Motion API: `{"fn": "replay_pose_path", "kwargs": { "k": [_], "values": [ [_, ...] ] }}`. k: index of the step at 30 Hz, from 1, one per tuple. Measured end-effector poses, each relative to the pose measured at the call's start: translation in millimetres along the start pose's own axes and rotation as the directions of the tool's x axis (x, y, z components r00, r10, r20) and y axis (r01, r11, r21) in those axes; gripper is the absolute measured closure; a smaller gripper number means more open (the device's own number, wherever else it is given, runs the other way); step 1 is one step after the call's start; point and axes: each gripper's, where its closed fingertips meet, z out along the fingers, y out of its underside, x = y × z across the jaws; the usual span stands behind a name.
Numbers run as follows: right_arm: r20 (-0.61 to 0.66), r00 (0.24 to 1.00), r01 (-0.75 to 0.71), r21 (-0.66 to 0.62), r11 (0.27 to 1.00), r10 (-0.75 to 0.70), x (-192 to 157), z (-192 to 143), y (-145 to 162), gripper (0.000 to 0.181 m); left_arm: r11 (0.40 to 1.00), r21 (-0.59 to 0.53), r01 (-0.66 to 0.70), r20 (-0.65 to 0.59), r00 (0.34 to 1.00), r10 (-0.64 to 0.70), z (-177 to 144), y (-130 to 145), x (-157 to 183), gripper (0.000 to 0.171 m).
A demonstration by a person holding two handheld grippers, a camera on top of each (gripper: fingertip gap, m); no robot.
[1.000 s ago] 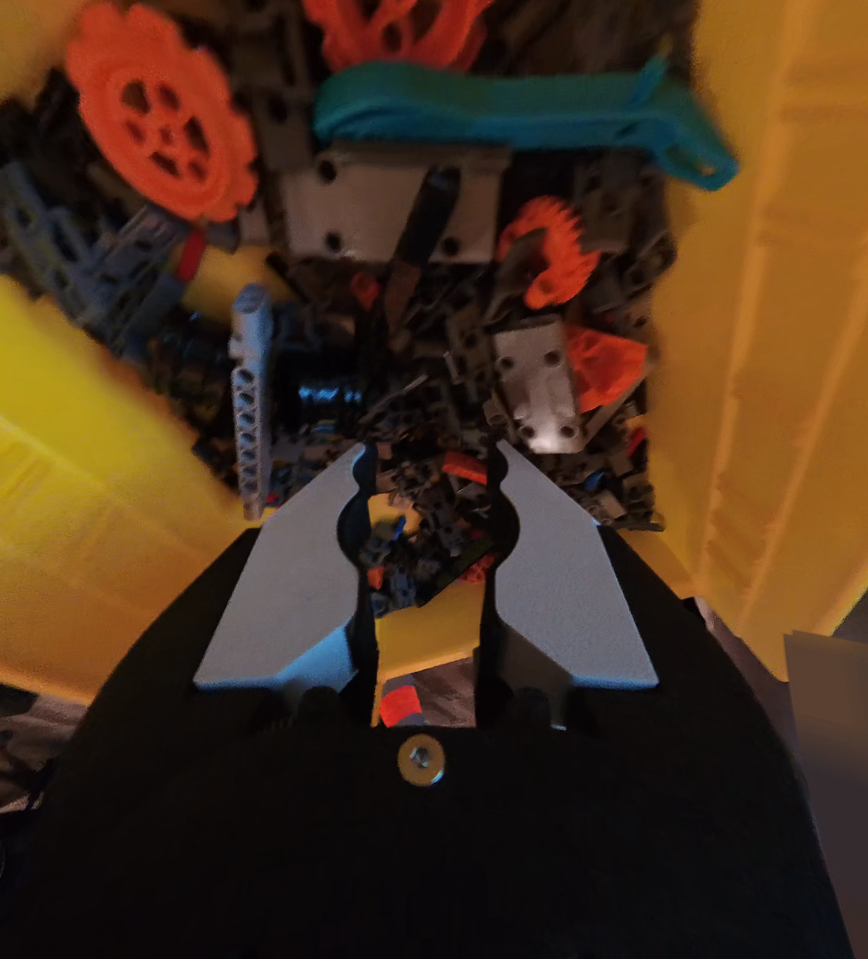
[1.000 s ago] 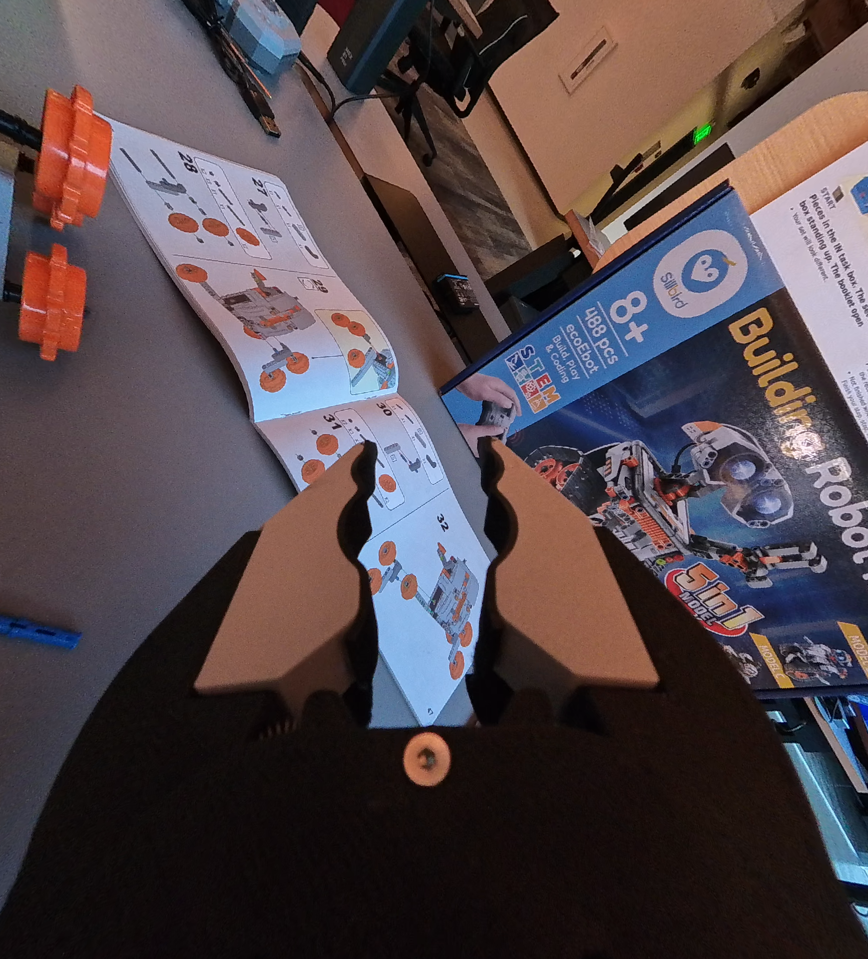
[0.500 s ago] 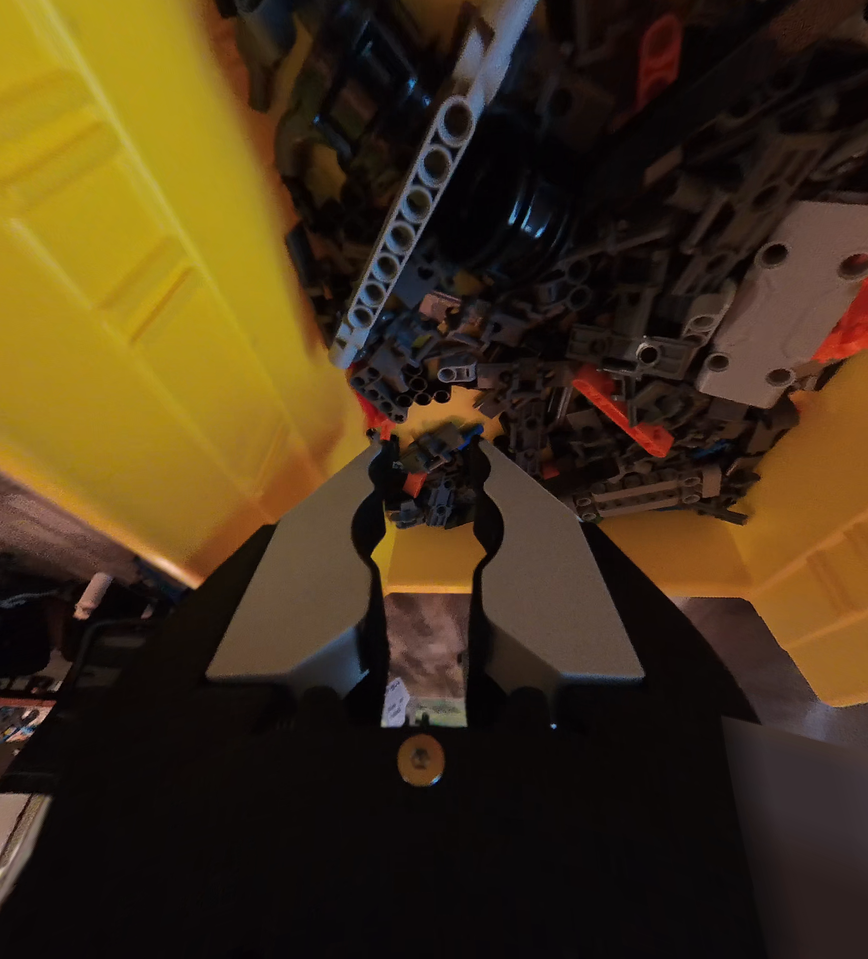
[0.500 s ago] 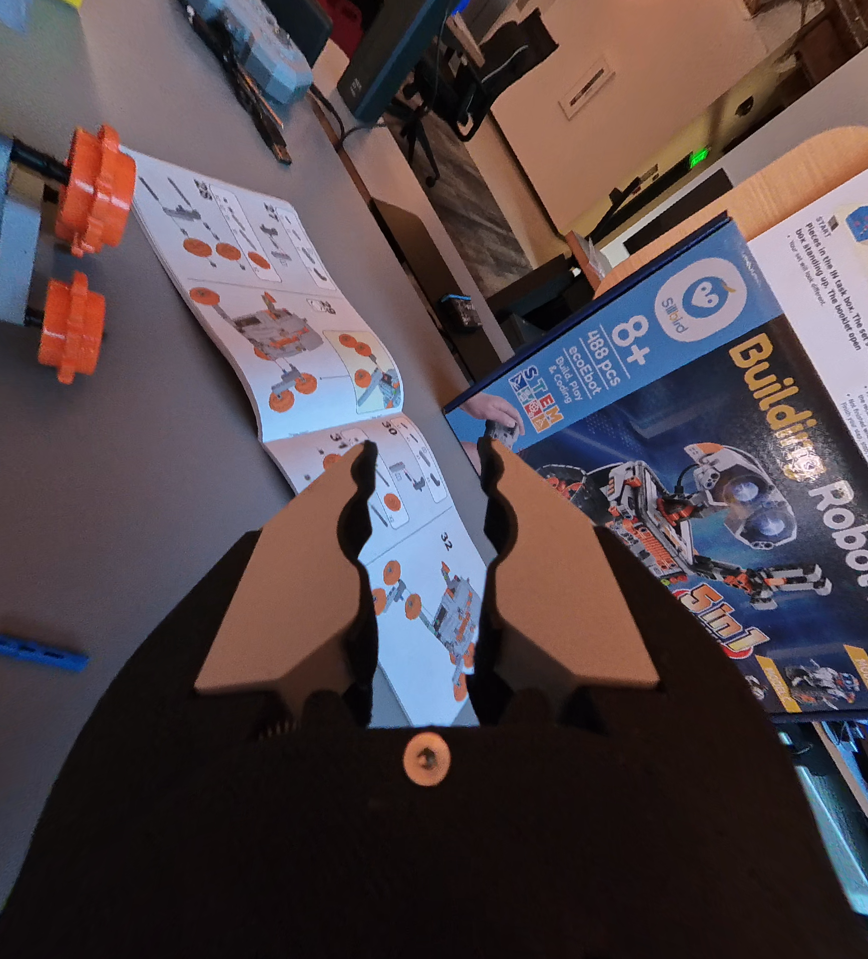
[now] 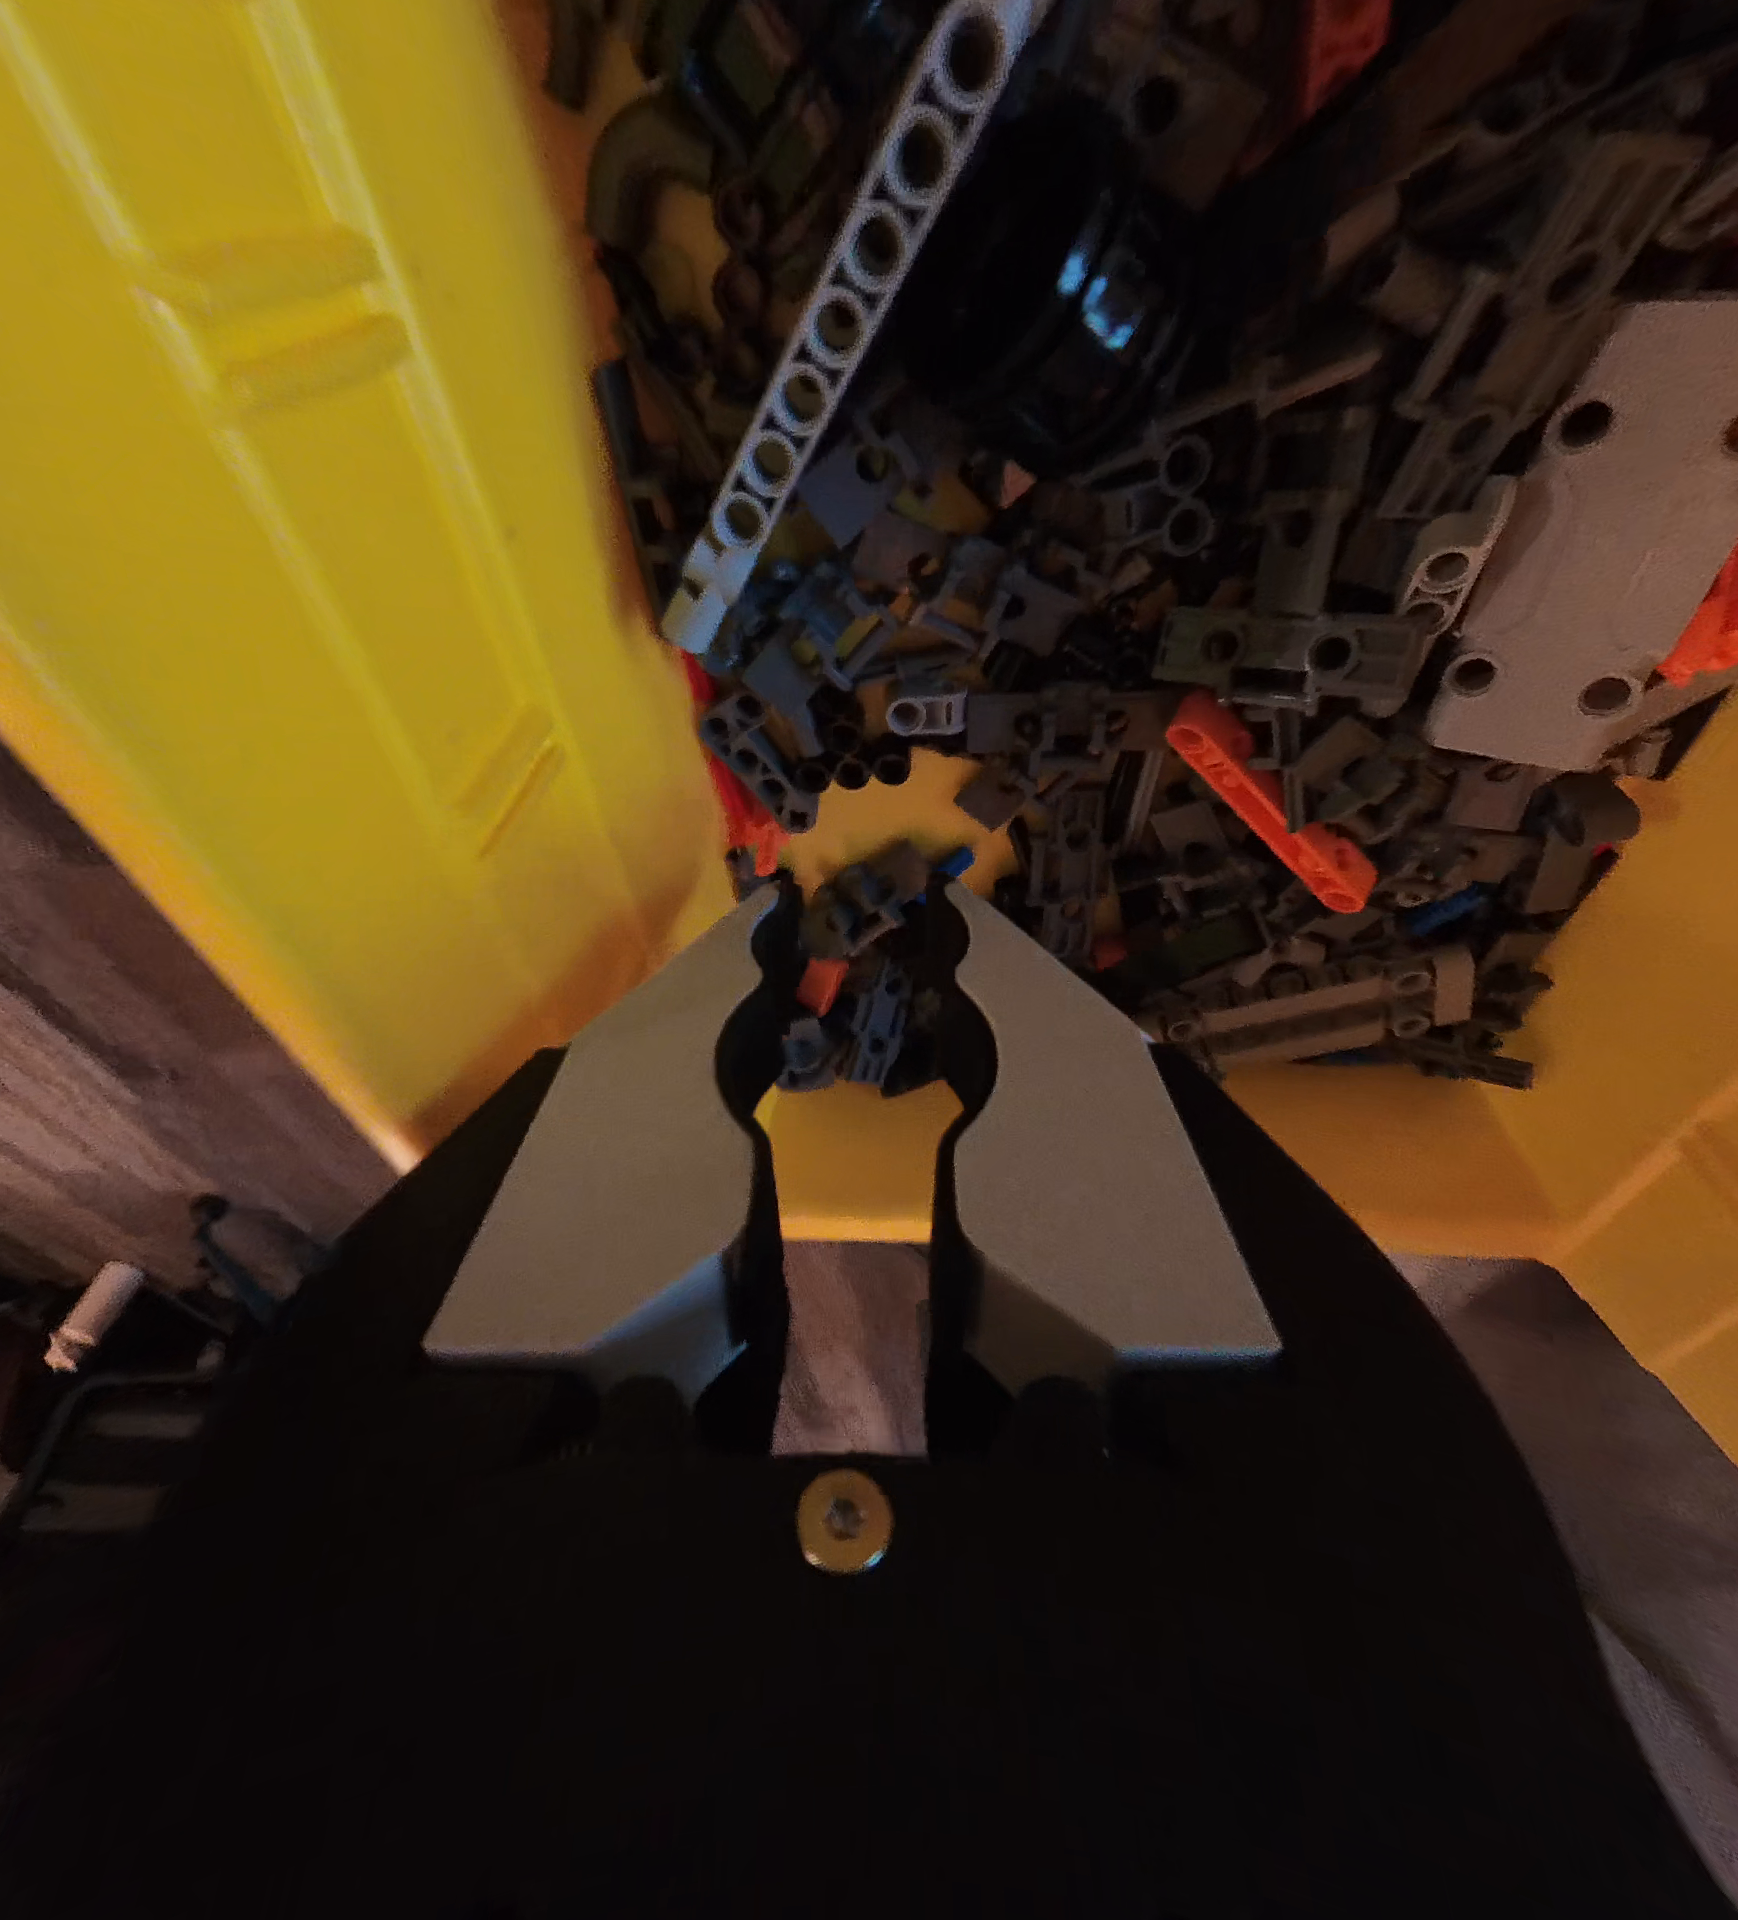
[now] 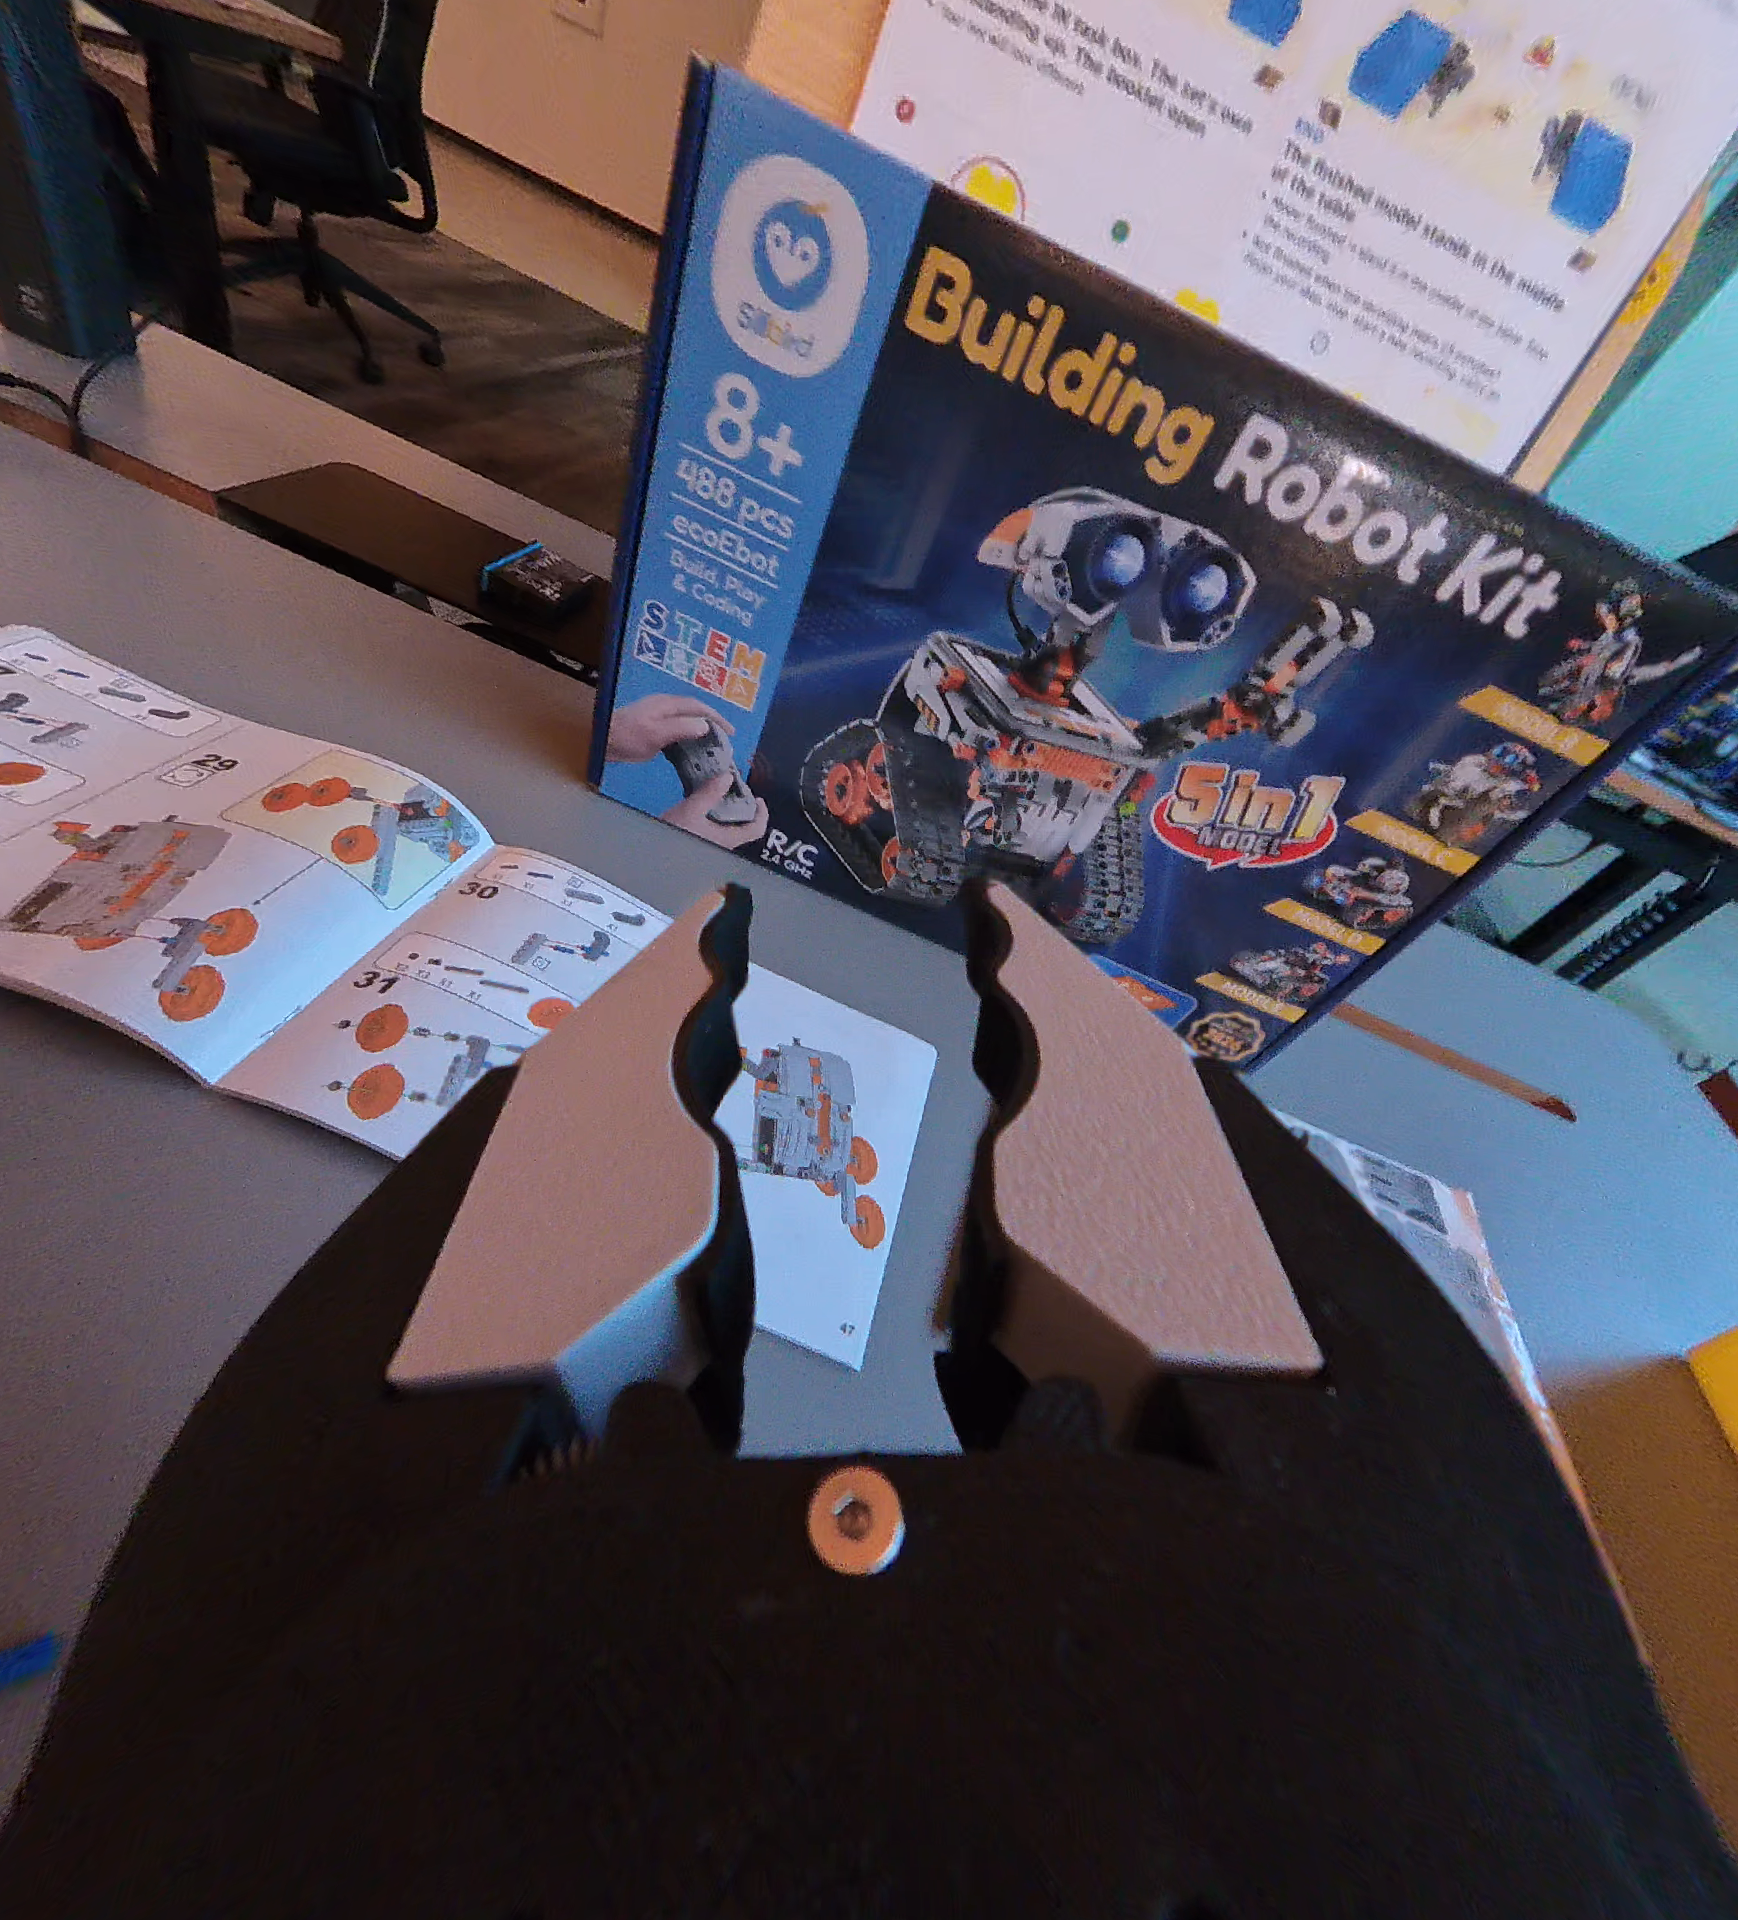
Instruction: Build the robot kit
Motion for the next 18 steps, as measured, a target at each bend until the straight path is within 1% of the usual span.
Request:
{"fn": "replay_pose_path", "kwargs": {
  "k": [2,5,7,8,10,11,13,14,15,16,17,18],
  "values": [
    [0.01,1.0,-0.015,-0.006,1.0,0.015,1.8,0.7,0.6,0.139,0.996,0.088,-0.03,0.028,0.999,0.028,0.7,-6.1,3.5,0.152],
    [0.037,0.999,-0.021,0.012,1.0,0.02,-3.5,-1.1,-4.5,0.139,0.968,0.245,-0.049,0.078,0.996,0.031,-3.7,-17.0,5.3,0.158],
    [0.062,0.998,-0.031,0.024,0.999,0.03,-9.3,-2.8,-7.4,0.139,0.953,0.295,-0.066,0.139,0.99,0.026,-5.5,-16.0,0.1,0.163],
    [0.075,0.997,-0.035,0.03,0.999,0.033,-12.2,-3.6,-8.9,0.139,0.95,0.306,-0.069,0.176,0.984,0.015,-6.9,-14.2,-5.0,0.159],
    [0.096,0.995,-0.04,0.039,0.998,0.036,-17.0,-5.2,-11.8,0.139,0.936,0.349,-0.044,0.215,0.976,-0.034,-12.2,-15.4,-15.6,0.158],
    [0.107,0.994,-0.044,0.044,0.998,0.039,-19.1,-6.3,-13.2,0.139,0.928,0.373,-0.014,0.201,0.977,-0.066,-14.0,-16.9,-19.2,0.157],
    [0.125,0.991,-0.057,0.045,0.997,0.051,-22.4,-8.0,-14.1,0.139,0.922,0.382,0.057,0.127,0.985,-0.114,-13.3,-17.4,-22.4,0.152],
    [0.131,0.99,-0.066,0.042,0.997,0.06,-23.1,-8.4,-13.7,0.139,0.92,0.38,0.094,0.079,0.988,-0.133,-11.6,-18.3,-21.7,0.156],
    [0.137,0.988,-0.077,0.039,0.996,0.071,-23.6,-8.8,-13.4,0.139,0.921,0.367,0.129,0.017,0.989,-0.145,-8.9,-19.5,-17.4,0.159],
    [0.142,0.987,-0.087,0.04,0.995,0.08,-23.7,-9.4,-13.8,0.139,0.925,0.348,0.151,-0.039,0.988,-0.147,-6.0,-21.4,-12.2,0.158],
    [0.144,0.986,-0.095,0.045,0.994,0.087,-23.1,-10.0,-14.8,0.139,0.931,0.326,0.165,-0.061,0.986,-0.154,-3.3,-21.8,-9.9,0.159],
    [0.146,0.985,-0.1,0.052,0.994,0.091,-22.6,-10.7,-15.8,0.139,0.935,0.311,0.172,-0.051,0.985,-0.165,-1.7,-21.5,-10.5,0.16]
  ]
}}
